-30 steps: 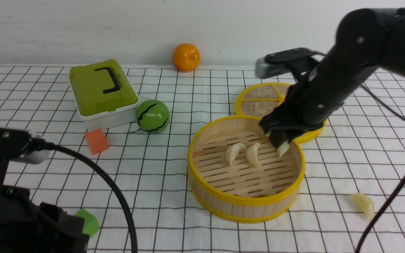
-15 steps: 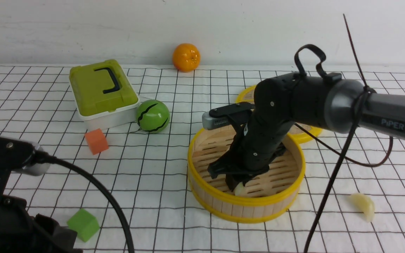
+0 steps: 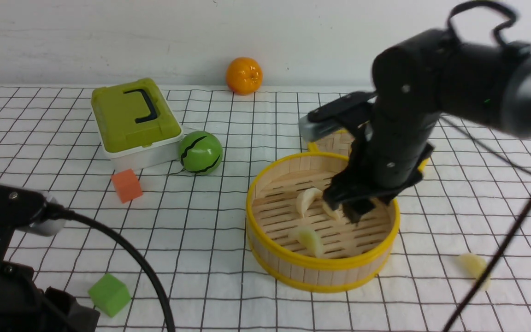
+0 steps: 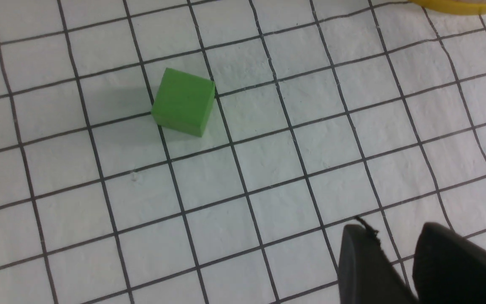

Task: Put the dumplings into the steamer on the table with the white tablecloth.
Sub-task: 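Place the dumpling in the bamboo steamer basket with the right gripper, then reach for and grasp a dumpling lying on the table beside the steamer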

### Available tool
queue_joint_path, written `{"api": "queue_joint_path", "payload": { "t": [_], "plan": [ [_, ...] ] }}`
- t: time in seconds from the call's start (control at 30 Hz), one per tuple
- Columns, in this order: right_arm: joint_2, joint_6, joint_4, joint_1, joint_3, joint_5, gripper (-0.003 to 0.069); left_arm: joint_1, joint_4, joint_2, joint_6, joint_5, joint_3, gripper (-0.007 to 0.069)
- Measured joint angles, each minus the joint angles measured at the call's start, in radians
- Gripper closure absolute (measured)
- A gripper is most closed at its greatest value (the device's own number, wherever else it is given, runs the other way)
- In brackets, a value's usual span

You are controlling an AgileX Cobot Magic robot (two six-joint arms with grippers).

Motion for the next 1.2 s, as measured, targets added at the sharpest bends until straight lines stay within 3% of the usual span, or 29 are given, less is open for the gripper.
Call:
{"api": "queue_joint_path", "payload": {
  "t": [0.2,0.43,0.73,0.93,1.03,1.17,1.2],
  "plan": [
    [-0.178,0.033,-0.03,-0.146,0.184,0.006,0.0189,0.0,-0.004,0.0,0.0,0.0,0.0,0.0442],
    [-0.212,0.049,-0.028,-0.351,0.472,-0.203,0.0189,0.0,-0.011,0.0,0.0,0.0,0.0,0.0441],
    [-0.11,0.033,-0.027,-0.406,0.524,-0.409,0.0189,0.0,-0.012,0.0,0.0,-0.031,0.0,0.0438],
    [-0.04,0.014,-0.027,-0.406,0.524,-0.448,0.0191,0.0,-0.014,0.0,0.0,-0.036,0.0,0.0435],
    [-0.014,-0.013,-0.026,-0.406,0.524,-0.454,0.0242,0.0,-0.015,0.0,0.0,-0.037,0.0,0.0429],
    [-0.011,-0.023,-0.006,-0.406,0.524,-0.459,0.0421,0.0,-0.015,0.0,0.0,-0.037,0.0,0.0426],
    [-0.011,-0.023,-0.005,-0.406,0.523,-0.459,0.0431,0.0,-0.015,0.0,0.0,-0.037,0.0,0.0425]
  ]
}}
